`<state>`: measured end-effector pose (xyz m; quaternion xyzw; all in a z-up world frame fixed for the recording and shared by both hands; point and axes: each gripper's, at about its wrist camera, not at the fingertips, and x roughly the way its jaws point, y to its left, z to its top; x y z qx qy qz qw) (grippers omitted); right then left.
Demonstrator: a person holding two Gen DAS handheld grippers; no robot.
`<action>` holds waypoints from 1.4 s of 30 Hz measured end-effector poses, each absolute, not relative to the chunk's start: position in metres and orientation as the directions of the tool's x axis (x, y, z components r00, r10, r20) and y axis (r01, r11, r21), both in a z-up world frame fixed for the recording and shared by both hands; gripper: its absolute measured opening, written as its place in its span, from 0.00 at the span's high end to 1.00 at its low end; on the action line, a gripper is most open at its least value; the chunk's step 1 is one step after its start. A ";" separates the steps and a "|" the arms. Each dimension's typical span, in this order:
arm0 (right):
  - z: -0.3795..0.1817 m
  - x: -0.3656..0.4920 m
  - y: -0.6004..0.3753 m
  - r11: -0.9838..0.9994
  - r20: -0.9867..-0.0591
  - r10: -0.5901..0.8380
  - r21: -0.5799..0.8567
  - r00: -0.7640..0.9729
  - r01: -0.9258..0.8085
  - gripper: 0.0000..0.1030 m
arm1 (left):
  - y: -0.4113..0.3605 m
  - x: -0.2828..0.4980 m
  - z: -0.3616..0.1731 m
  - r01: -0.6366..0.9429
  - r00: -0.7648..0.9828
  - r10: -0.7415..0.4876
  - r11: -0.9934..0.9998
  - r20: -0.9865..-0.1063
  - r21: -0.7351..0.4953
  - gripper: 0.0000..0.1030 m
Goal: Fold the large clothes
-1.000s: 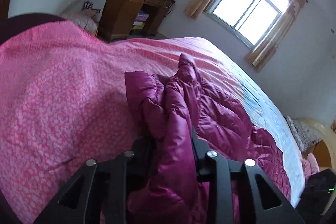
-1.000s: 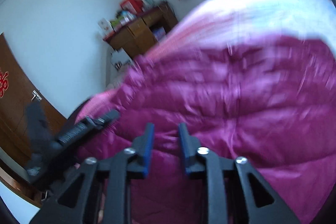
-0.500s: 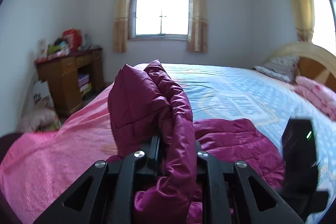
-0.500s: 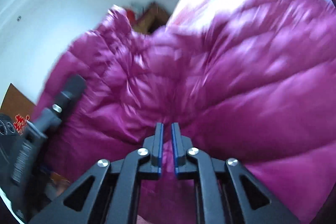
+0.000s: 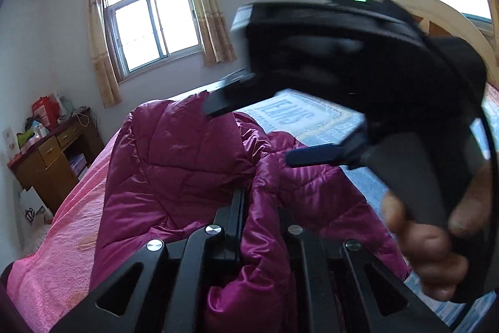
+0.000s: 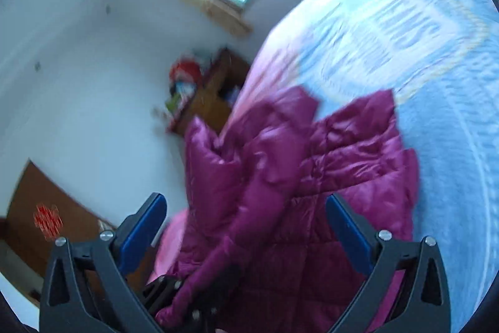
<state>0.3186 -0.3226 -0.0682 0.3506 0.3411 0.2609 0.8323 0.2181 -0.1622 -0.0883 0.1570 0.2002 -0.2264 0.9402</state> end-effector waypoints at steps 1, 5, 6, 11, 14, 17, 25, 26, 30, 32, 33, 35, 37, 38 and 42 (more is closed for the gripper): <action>-0.070 0.328 -0.314 0.629 -0.412 0.687 0.750 0.598 -0.206 0.00 | -0.163 0.219 -0.089 0.493 0.813 -0.366 0.847 -0.453 0.201 0.90; -0.070 0.346 -0.298 0.726 -0.509 0.644 0.643 0.571 -0.246 0.33 | -0.164 0.216 -0.090 0.507 0.804 -0.377 0.838 -0.460 0.201 0.90; -0.075 0.342 -0.293 0.731 -0.520 0.648 0.629 0.556 -0.264 0.60 | -0.163 0.216 -0.089 0.515 0.798 -0.386 0.836 -0.462 0.191 0.90; -0.054 0.325 -0.293 0.817 -0.549 0.563 0.482 0.617 -0.316 0.74 | -0.183 0.224 -0.083 0.554 0.778 -0.440 0.817 -0.448 0.159 0.90; -0.050 0.323 -0.306 0.842 -0.553 0.528 0.442 0.644 -0.311 0.76 | -0.197 0.224 -0.082 0.591 0.750 -0.478 0.794 -0.456 0.140 0.90; -0.073 0.329 -0.327 0.848 -0.586 0.507 0.469 0.633 -0.246 0.76 | -0.210 0.229 -0.088 0.628 0.705 -0.503 0.770 -0.501 0.111 0.90; -0.142 0.337 -0.376 0.772 -0.581 0.559 0.626 0.591 -0.115 0.79 | -0.183 0.198 -0.072 0.740 0.575 -0.605 0.672 -0.551 0.034 0.89; -0.143 0.338 -0.377 0.767 -0.579 0.561 0.631 0.592 -0.111 0.79 | -0.172 0.195 -0.067 0.745 0.563 -0.621 0.667 -0.545 0.011 0.89; -0.134 0.333 -0.364 0.828 -0.614 0.501 0.545 0.610 -0.131 0.78 | -0.119 0.187 -0.042 0.710 0.565 -0.644 0.698 -0.515 -0.093 0.89; -0.132 0.331 -0.362 0.835 -0.615 0.489 0.535 0.618 -0.129 0.78 | -0.096 0.193 -0.020 0.661 0.617 -0.629 0.740 -0.472 -0.122 0.89; -0.131 0.330 -0.362 0.834 -0.613 0.488 0.537 0.621 -0.126 0.78 | -0.089 0.201 -0.009 0.627 0.648 -0.610 0.767 -0.456 -0.134 0.89; -0.133 0.326 -0.362 0.829 -0.605 0.488 0.546 0.628 -0.119 0.78 | -0.080 0.226 0.011 0.538 0.719 -0.536 0.832 -0.443 -0.134 0.89; -0.132 0.318 -0.363 0.830 -0.603 0.481 0.548 0.636 -0.107 0.78 | -0.085 0.260 0.020 0.473 0.751 -0.459 0.876 -0.475 -0.098 0.89; -0.131 0.315 -0.362 0.833 -0.604 0.474 0.544 0.640 -0.102 0.78 | -0.093 0.273 0.018 0.458 0.752 -0.436 0.885 -0.494 -0.083 0.89; -0.130 0.301 -0.361 0.843 -0.605 0.450 0.531 0.657 -0.088 0.77 | -0.137 0.319 -0.026 0.433 0.688 -0.367 0.900 -0.627 -0.052 0.89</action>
